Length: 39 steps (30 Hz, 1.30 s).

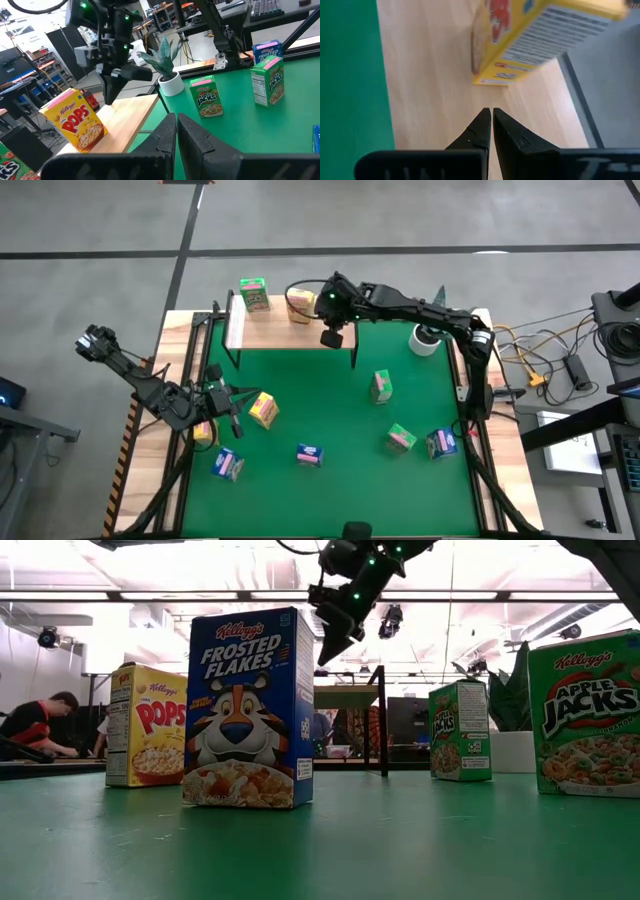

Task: Stack cereal on shelf
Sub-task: Put the right yellow cereal box on the shelf

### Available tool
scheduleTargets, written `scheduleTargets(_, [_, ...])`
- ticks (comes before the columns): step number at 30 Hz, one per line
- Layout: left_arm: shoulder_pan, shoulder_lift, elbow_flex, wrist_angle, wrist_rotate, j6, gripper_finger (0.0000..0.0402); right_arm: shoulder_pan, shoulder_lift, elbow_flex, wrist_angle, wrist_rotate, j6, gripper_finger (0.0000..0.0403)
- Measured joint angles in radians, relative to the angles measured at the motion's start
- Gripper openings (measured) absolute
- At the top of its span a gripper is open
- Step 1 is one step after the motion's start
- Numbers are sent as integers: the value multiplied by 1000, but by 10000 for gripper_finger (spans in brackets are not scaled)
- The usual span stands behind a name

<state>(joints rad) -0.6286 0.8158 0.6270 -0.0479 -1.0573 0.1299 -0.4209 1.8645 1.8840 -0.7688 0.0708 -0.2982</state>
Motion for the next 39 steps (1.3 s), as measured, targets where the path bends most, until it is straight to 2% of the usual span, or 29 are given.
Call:
scheduleTargets(12, [0,0,0,0,0,6,0,-18,0,-113,429,11,-49,9])
scheduleTargets(15, [0,0,0,0,0,12,0,-20,0,-114,426,12,-48,9])
scheduleTargets(20, [0,0,0,0,0,14,0,-10,-4,-111,308,4,-35,9])
scheduleTargets(25, [0,0,0,0,0,11,0,25,-4,-133,283,-104,-40,9])
scheduleTargets(29, [0,0,0,0,0,11,0,57,-4,-188,409,-116,-95,9])
scheduleTargets(35, [0,0,0,0,0,11,0,63,2,-279,689,-113,-133,9])
scheduleTargets(39, [0,0,0,0,0,13,0,48,5,-314,788,-96,-138,9])
